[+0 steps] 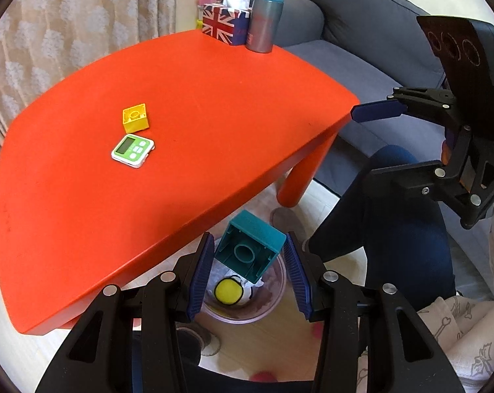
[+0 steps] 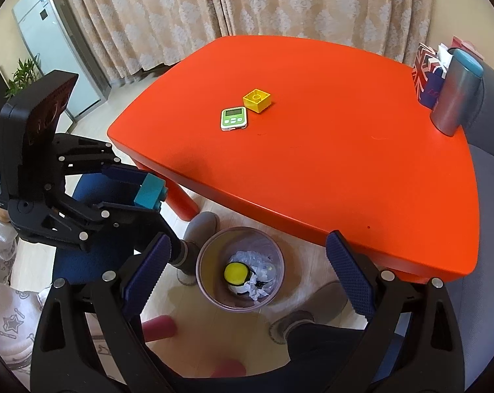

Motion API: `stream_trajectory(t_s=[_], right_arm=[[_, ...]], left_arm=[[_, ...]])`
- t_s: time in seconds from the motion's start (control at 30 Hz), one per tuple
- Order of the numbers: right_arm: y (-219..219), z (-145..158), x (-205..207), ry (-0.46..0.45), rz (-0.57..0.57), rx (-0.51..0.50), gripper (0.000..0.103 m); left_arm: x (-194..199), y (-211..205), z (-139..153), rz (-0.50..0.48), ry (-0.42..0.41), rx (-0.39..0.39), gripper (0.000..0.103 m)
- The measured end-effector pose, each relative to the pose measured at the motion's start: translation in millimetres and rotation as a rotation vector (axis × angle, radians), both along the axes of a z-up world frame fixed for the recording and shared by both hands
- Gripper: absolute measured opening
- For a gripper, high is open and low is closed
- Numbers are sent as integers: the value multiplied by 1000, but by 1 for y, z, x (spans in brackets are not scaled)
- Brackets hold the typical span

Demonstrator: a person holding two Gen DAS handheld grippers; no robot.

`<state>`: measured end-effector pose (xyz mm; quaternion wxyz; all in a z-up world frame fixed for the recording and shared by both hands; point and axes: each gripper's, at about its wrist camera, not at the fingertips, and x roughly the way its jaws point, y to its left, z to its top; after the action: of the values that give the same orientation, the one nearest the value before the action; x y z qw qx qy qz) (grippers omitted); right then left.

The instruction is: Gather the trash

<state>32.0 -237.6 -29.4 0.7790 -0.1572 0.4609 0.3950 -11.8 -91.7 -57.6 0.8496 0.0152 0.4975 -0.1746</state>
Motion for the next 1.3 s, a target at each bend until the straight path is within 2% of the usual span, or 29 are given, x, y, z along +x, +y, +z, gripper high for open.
stream_trajectory(t_s=[0.27,0.33,0.37,0.4,0.67,1.03,1.3], right_arm=[[-8,1,3,4,-19,15,94],[-10,1,4,5,-24,15,94],[-11,1,5,6,-27,15,94],[-11,2,4,6,-29,15,94],[-13,1,6,9,-35,16,94],[-6,2,6,8,-24,14,94],[4,7,13,-7,-20,10,96]], left_arm=[[5,-8,-3,-23,5,10,44],[6,-9,-4,-21,2,13,56],[7,-8,-3,-18,-6,4,77],[6,-8,-3,-13,-15,-3,89],[7,0,-4,30,-22,9,95],[8,14,1,78,-35,14,95],[24,32,7,116,-54,20,95]])
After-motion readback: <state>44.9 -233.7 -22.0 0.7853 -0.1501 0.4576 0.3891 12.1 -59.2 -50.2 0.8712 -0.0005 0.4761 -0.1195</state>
